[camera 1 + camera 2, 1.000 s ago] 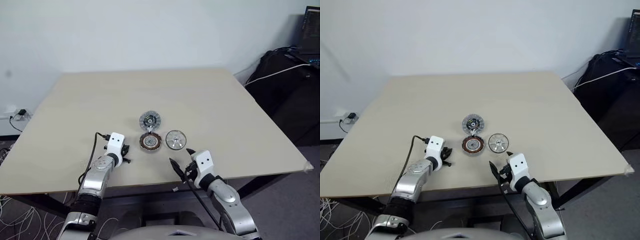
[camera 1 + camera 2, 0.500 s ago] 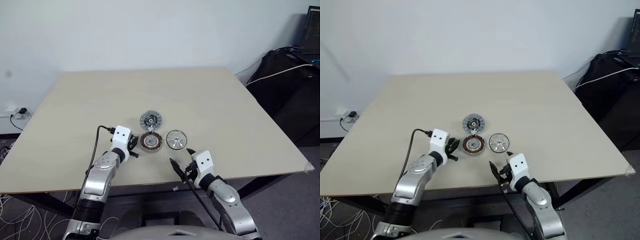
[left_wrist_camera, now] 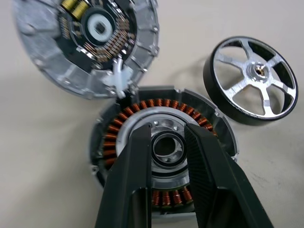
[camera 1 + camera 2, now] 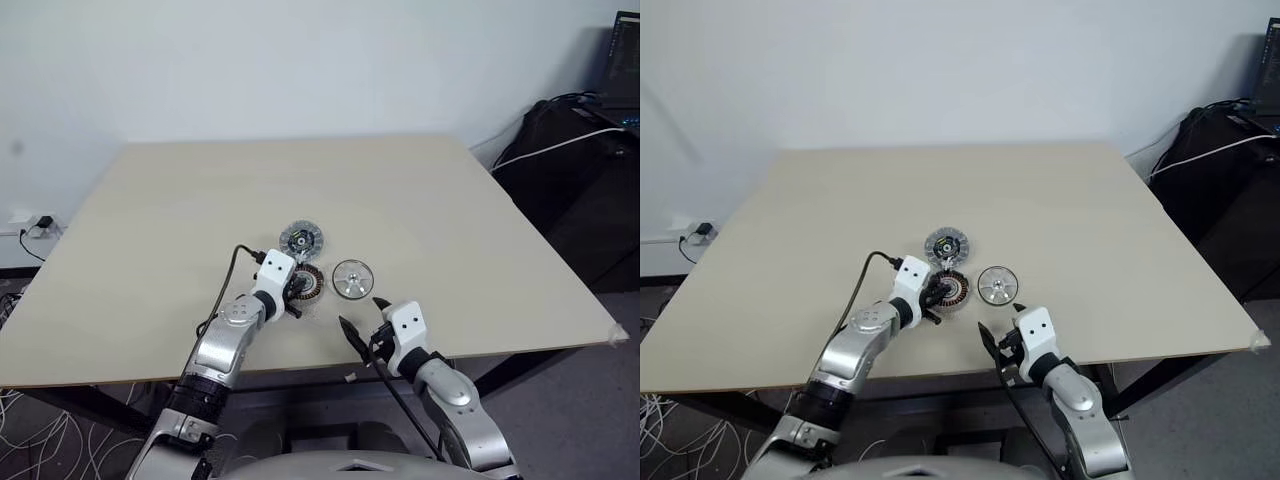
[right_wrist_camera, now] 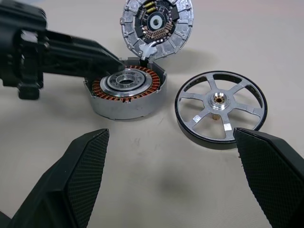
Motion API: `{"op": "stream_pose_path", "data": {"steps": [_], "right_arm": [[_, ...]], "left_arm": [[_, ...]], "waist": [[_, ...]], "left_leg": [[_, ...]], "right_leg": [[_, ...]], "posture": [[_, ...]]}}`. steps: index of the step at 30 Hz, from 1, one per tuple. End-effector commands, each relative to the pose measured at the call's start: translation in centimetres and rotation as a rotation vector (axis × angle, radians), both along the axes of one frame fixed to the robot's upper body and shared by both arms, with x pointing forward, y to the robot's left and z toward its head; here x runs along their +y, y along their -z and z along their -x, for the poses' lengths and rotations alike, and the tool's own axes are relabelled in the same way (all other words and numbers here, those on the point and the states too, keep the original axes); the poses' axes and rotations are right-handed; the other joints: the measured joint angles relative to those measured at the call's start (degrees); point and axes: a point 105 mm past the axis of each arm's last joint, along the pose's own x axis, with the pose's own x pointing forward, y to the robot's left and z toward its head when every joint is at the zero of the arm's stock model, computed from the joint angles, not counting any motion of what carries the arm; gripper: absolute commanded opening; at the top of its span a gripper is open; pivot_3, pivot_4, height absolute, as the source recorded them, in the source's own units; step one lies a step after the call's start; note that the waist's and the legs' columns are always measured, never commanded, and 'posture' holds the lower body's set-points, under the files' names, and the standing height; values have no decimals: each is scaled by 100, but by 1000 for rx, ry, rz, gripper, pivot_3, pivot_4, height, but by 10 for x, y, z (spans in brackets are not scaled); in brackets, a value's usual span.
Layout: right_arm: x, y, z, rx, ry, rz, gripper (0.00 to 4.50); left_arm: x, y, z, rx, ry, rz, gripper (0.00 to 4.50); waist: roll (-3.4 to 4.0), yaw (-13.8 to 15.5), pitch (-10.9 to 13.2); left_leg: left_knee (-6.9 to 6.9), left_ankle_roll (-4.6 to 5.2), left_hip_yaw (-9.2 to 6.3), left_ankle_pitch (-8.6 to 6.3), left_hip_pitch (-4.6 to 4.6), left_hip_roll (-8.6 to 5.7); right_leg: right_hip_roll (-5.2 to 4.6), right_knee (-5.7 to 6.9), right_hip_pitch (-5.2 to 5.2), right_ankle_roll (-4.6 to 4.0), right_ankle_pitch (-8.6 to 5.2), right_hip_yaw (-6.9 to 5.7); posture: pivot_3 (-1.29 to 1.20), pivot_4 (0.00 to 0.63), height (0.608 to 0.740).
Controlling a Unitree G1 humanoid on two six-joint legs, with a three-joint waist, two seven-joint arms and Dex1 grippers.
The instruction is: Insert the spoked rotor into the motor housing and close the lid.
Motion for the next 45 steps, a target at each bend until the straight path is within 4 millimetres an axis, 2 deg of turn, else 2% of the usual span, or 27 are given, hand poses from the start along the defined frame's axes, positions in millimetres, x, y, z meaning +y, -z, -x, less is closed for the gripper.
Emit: {"op": "stream_pose_path", "data": {"steps": [1, 16, 22, 25, 32, 35, 39, 44, 45], "right_arm": [[2, -14, -4, -55, 3, -14, 4500], [1, -15, -5, -59, 3, -15, 4500], [1, -16, -5, -61, 3, -14, 4500], [1, -16, -5, -61, 3, -13, 4500], [1, -16, -5, -60, -2, -13, 4500], [2, -16, -6, -60, -5, -18, 4500], [4, -18, -7, -61, -4, -33, 4500], [10, -20, -16, -54, -2, -20, 4500], [11, -20, -19, -50, 6, -16, 4500]], "left_arm": [[-7, -9, -9, -48, 25, -5, 668], [-9, 0, -10, -19, 24, -13, 668], [-9, -5, -12, -45, 12, -1, 2659], [-10, -17, -14, -94, -9, 51, 3661], [-6, -41, -9, -195, -47, 172, 3661], [-1, -46, -1, -208, -66, 196, 3038], [14, -45, 8, -209, -125, 203, 1720], [52, -32, 22, -211, -301, 162, 30], [60, -30, 24, -223, -349, 146, 7]], "waist": [[0, -2, 0], [0, 3, 0], [0, 1, 0], [0, 4, 0], [1, 4, -1], [1, 3, -1], [2, 3, -1], [4, -8, -3], [5, -8, -3]], "left_leg": [[0, 0, 0, 0, 0, 0], [0, 0, 0, 0, 0, 0], [0, 0, 0, 0, 0, 0], [0, 1, 0, 0, 0, 0], [0, 0, 0, 0, -1, 0], [0, 0, 0, 0, -1, 1], [0, 0, 0, 0, -1, 1], [0, -2, 1, -1, 0, 2], [0, -2, 0, -1, 0, 2]], "right_leg": [[0, 0, 0, 0, 0, 0], [-1, 0, 0, 1, 1, 1], [-1, 0, 0, 2, 2, 1], [-1, 0, 0, 2, 2, 1], [-2, -1, -1, 1, 3, 2], [-2, -1, 0, 1, 2, 3], [-2, 0, -1, 0, 2, 2], [-2, 0, 0, 1, 2, 3], [-2, 0, 0, 1, 2, 2]], "posture": [[0, 0, 740], [0, 0, 740], [0, 0, 740], [0, 0, 740], [0, 0, 740], [0, 0, 740], [0, 0, 740], [0, 0, 740], [0, 0, 740]]}}
